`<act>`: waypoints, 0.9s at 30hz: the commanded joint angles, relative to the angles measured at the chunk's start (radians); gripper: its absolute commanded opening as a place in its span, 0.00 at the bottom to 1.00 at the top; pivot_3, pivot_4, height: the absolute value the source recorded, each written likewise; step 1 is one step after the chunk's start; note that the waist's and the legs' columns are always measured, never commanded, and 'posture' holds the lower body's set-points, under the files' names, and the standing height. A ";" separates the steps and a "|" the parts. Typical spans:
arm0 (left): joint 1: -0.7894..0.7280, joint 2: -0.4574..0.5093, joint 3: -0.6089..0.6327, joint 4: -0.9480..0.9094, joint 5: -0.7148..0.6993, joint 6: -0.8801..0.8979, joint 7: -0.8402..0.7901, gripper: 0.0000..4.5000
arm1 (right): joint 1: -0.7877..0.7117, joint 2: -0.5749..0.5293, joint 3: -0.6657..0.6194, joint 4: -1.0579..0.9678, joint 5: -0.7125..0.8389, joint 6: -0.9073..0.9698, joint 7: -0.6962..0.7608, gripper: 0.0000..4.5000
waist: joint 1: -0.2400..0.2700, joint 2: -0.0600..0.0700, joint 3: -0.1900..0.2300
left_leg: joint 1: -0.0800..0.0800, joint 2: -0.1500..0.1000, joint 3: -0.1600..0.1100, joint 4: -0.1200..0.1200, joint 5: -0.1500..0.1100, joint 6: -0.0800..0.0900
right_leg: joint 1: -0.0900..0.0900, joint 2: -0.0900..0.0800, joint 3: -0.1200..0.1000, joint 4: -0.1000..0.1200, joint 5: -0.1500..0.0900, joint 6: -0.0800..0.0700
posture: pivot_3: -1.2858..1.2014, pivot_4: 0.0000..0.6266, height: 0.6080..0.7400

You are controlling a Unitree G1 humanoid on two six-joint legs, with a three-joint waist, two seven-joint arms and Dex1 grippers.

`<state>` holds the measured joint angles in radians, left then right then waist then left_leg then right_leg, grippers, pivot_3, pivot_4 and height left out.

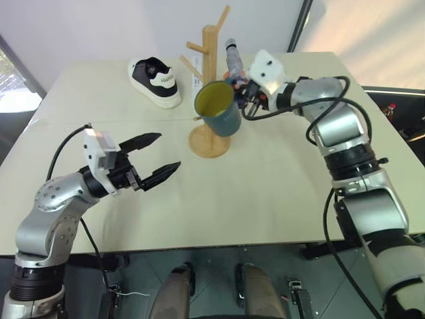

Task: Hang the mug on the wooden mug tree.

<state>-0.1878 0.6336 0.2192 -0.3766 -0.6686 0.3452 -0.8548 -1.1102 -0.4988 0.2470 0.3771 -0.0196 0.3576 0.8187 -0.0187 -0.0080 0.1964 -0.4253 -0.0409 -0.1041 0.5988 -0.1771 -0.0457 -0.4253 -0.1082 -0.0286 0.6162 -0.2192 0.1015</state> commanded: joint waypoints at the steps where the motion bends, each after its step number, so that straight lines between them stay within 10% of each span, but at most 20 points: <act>1: -0.014 0.002 0.019 -0.037 -0.020 -0.002 0.007 1.00 | -0.044 0.004 -0.017 0.007 -0.008 -0.036 0.010 0.14 | 0.000 0.000 0.000 | 0.000 0.000 0.000 0.000 0.000 0.000 | 0.000 0.000 0.000 0.000 0.000 0.000 | 0.52 0.24 1.00; 6: -0.013 0.005 0.023 -0.039 -0.024 0.004 0.019 1.00 | -0.036 -0.011 -0.037 -0.003 -0.023 -0.055 -0.007 0.66 | 0.000 0.000 0.000 | 0.000 0.001 -0.001 0.000 0.000 0.000 | 0.000 0.002 0.000 0.000 0.002 0.002 | 0.52 0.24 1.00; 17: 0.010 -0.059 0.091 0.098 0.076 0.003 0.245 1.00 | 0.208 -0.132 -0.334 -0.118 0.151 -0.096 -0.046 0.66 | 0.004 0.000 0.000 | 0.000 0.002 -0.001 0.000 0.000 0.000 | 0.001 0.004 0.001 0.000 0.003 0.001 | 0.52 0.24 1.00; 27: 0.082 -0.175 0.184 0.345 0.174 -0.144 0.373 1.00 | 0.660 0.026 -0.500 -0.232 0.355 -0.154 -0.081 0.66 | 0.000 -0.001 -0.001 | 0.007 0.005 0.001 0.000 0.000 0.000 | 0.004 0.006 0.003 0.002 0.003 -0.005 | 0.52 0.24 1.00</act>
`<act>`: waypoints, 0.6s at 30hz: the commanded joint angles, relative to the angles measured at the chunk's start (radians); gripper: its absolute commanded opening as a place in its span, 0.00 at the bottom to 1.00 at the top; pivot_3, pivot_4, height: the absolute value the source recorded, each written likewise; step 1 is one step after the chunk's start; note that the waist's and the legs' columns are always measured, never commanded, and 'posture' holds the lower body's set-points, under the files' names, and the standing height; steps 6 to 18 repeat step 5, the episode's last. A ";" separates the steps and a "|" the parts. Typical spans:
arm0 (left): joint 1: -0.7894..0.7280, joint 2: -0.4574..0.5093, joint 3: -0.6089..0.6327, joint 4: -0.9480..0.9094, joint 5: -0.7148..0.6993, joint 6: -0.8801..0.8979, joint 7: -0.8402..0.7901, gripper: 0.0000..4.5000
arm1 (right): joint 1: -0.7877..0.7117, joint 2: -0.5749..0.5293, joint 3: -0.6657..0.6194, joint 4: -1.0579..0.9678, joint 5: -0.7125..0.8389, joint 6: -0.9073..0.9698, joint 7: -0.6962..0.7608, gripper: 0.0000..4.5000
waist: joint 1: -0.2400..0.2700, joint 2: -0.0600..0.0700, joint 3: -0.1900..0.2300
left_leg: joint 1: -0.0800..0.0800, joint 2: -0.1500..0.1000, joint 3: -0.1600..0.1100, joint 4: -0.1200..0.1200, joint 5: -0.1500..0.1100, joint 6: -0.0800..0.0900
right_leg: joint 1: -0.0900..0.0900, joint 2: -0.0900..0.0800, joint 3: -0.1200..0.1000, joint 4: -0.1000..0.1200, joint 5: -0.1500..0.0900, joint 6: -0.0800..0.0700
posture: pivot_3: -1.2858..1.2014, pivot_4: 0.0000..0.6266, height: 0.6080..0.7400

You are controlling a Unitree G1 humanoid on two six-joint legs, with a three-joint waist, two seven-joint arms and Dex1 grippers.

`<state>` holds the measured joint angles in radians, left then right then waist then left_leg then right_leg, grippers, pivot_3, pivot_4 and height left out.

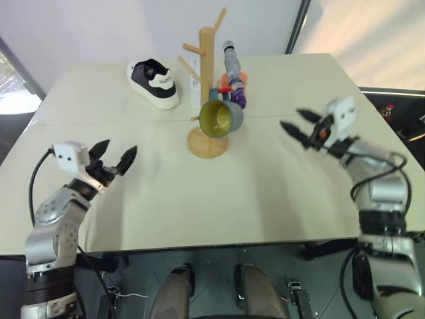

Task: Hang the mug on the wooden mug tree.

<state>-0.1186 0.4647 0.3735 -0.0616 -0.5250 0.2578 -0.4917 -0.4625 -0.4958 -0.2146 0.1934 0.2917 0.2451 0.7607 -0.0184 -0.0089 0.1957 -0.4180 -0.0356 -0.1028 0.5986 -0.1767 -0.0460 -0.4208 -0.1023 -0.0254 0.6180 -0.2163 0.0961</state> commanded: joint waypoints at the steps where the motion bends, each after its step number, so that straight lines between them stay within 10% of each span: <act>1: 0.020 -0.010 0.031 0.045 0.037 -0.068 0.011 1.00 | 0.027 0.033 -0.039 -0.048 0.050 -0.046 -0.029 0.66 | 0.000 0.000 0.000 | 0.001 0.000 0.000 0.000 0.000 0.000 | 0.000 0.000 0.000 0.000 0.000 0.000 | 0.52 0.24 1.00; 18: 0.051 -0.014 0.035 0.070 0.055 -0.098 0.011 1.00 | 0.074 0.063 -0.018 -0.047 0.051 -0.080 -0.042 0.66 | 0.003 0.000 0.000 | 0.001 0.000 0.000 0.004 0.000 -0.001 | 0.001 0.000 0.001 0.000 0.000 0.000 | 0.52 0.24 1.00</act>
